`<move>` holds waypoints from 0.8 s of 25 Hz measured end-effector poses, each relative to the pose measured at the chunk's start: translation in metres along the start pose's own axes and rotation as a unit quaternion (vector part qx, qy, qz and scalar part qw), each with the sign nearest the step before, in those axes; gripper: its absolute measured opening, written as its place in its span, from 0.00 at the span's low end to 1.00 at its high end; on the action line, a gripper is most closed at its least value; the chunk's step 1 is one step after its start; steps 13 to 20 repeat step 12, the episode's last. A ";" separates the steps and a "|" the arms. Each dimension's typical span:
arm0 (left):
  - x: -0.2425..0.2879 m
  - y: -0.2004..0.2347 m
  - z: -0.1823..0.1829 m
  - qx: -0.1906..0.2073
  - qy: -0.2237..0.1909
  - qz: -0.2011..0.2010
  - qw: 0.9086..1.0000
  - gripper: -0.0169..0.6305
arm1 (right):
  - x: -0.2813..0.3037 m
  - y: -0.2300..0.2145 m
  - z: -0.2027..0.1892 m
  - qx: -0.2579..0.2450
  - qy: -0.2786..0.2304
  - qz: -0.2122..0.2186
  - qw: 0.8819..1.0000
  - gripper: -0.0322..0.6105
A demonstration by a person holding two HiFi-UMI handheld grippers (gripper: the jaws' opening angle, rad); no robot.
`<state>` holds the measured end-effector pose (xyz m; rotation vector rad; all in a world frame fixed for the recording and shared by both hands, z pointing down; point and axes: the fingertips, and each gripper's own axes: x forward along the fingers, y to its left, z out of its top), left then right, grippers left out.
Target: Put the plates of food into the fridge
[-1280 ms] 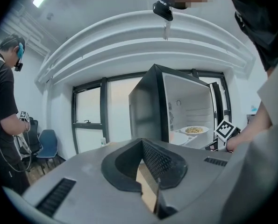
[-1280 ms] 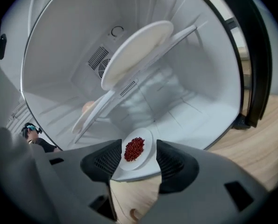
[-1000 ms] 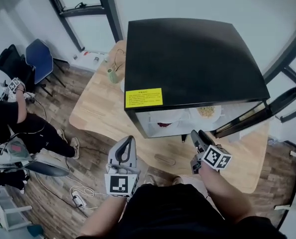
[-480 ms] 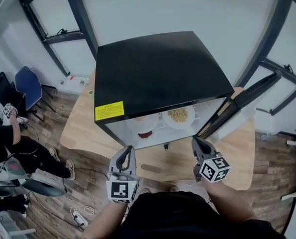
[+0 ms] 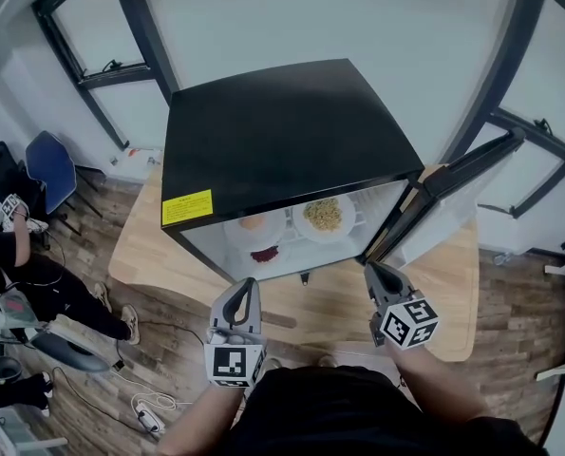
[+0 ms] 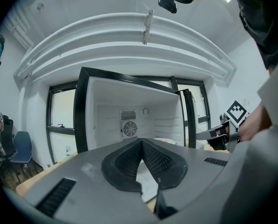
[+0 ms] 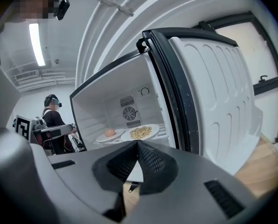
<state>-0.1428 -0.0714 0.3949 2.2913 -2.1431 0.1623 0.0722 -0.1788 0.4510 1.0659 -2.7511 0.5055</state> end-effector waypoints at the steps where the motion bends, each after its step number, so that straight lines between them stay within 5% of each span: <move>1: 0.000 -0.002 0.001 0.002 0.000 0.000 1.000 0.03 | -0.001 -0.001 0.000 0.001 0.000 0.001 1.000 0.09; 20: -0.009 -0.010 0.006 0.017 0.004 0.009 1.000 0.03 | -0.005 0.001 0.001 -0.004 -0.007 0.012 1.000 0.09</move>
